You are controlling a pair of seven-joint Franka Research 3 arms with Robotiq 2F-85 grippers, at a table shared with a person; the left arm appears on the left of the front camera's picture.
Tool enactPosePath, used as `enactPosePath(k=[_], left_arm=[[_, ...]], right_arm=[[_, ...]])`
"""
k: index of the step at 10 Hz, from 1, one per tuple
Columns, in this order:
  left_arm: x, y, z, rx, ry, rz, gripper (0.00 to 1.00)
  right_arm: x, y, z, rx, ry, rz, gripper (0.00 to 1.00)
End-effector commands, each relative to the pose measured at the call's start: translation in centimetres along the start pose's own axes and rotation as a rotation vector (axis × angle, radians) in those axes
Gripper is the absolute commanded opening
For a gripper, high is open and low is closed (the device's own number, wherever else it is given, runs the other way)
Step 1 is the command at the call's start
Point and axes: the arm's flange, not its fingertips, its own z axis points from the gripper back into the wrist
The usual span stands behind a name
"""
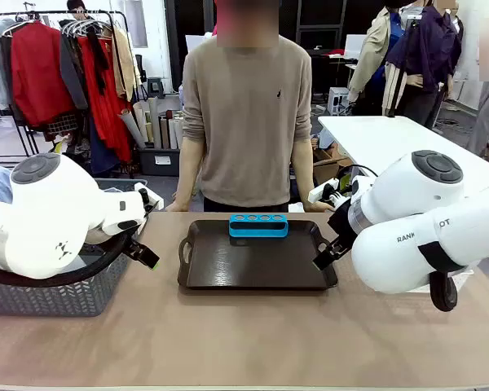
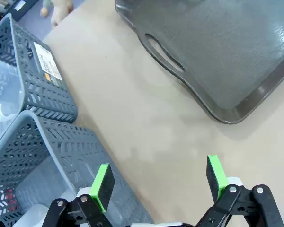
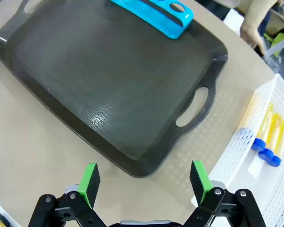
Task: Prepare the laboratory tools.
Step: Pick up one Large Measuring Cup and place it on the Handle tray.
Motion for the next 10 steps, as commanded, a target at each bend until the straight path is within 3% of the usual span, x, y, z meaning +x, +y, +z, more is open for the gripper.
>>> enactPosePath(k=[1, 10], left_arm=[[0.00, 0.00, 0.01, 0.000, 0.000, 0.000, 1.00], [0.00, 0.00, 0.01, 0.000, 0.000, 0.000, 1.00]], right_arm=[[0.00, 0.00, 0.00, 0.000, 0.000, 0.000, 1.00], [0.00, 0.00, 0.00, 0.000, 0.000, 0.000, 1.00]])
